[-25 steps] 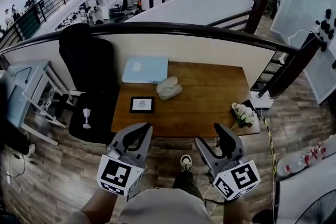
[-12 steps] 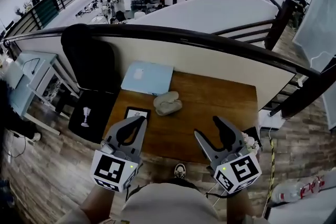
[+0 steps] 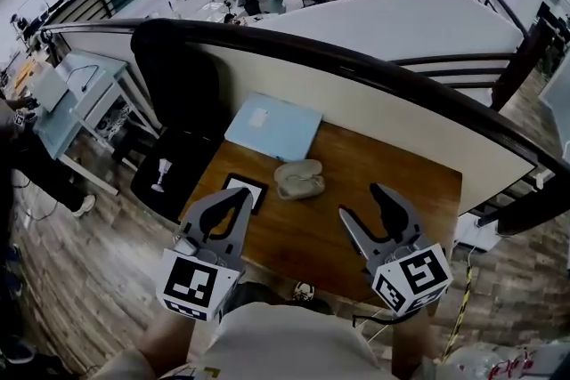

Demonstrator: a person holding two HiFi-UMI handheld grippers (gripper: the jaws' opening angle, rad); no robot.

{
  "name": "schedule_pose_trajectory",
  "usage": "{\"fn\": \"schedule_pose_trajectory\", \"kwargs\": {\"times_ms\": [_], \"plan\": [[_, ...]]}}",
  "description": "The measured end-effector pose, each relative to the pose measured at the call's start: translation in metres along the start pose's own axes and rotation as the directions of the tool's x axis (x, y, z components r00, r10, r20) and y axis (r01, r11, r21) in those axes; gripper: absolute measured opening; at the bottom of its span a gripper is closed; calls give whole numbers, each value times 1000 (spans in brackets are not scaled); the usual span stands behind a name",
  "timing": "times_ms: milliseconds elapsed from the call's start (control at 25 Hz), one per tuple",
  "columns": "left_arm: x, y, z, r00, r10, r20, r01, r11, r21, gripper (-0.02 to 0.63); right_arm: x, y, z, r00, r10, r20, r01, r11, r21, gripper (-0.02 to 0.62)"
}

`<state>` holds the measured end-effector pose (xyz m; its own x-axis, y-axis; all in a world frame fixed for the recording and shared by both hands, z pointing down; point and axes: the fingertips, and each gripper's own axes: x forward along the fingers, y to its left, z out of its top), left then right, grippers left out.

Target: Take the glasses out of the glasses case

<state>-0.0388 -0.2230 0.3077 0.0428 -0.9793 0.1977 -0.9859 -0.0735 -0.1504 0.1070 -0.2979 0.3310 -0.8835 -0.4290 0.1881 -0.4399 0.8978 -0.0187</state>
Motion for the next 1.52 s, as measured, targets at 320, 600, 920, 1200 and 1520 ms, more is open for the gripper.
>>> {"fn": "schedule_pose_trajectory", "kwargs": {"times_ms": [320, 600, 920, 1200, 1520], "plan": [[18, 14, -5, 999, 23, -30, -23, 1000, -6, 2, 27, -5, -8, 997, 59, -41, -58, 998, 11, 261], [38, 35, -25, 998, -6, -57, 5, 1000, -8, 2, 51, -6, -26, 992, 77, -100, -68, 994, 89, 261], [62, 54, -50, 995, -40, -94, 37, 999, -39, 2, 92, -19, -58, 974, 70, -217, -63, 997, 38, 259], [99, 63, -79, 984, -82, -161, 78, 996, -34, 2, 156, -37, -98, 938, 141, -315, -127, 990, 65, 239], [143, 70, -138, 962, -114, -250, 91, 991, -99, 2, 221, -53, -180, 838, 173, -518, -189, 982, 21, 218]]}}
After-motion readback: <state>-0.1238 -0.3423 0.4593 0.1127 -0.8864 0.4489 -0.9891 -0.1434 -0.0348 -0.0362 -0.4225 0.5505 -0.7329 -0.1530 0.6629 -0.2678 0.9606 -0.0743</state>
